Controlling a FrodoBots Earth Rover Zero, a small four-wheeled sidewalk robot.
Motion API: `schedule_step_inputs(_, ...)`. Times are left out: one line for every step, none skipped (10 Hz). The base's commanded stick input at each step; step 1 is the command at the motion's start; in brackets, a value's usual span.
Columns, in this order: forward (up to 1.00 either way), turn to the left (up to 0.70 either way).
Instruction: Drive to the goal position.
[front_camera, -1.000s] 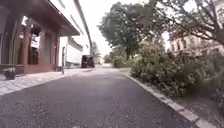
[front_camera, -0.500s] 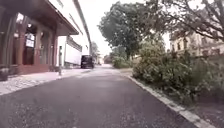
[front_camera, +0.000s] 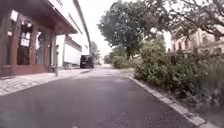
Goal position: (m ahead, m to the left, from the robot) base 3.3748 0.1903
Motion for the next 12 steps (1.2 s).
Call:
schedule_step_inputs(0.70, 0.00)
schedule_step_inputs(0.70, 0.00)
schedule_step_inputs(0.70, 0.00)
schedule_step_inputs(0.70, 0.00)
schedule_step_inputs(0.70, 0.00)
schedule_step_inputs(0.70, 0.00)
schedule_step_inputs(0.70, 0.00)
schedule_step_inputs(0.70, 0.00)
schedule_step_inputs(0.70, 0.00)
schedule_step_inputs(0.70, 0.00)
schedule_step_inputs(0.70, 0.00)
schedule_step_inputs(0.70, 0.00)
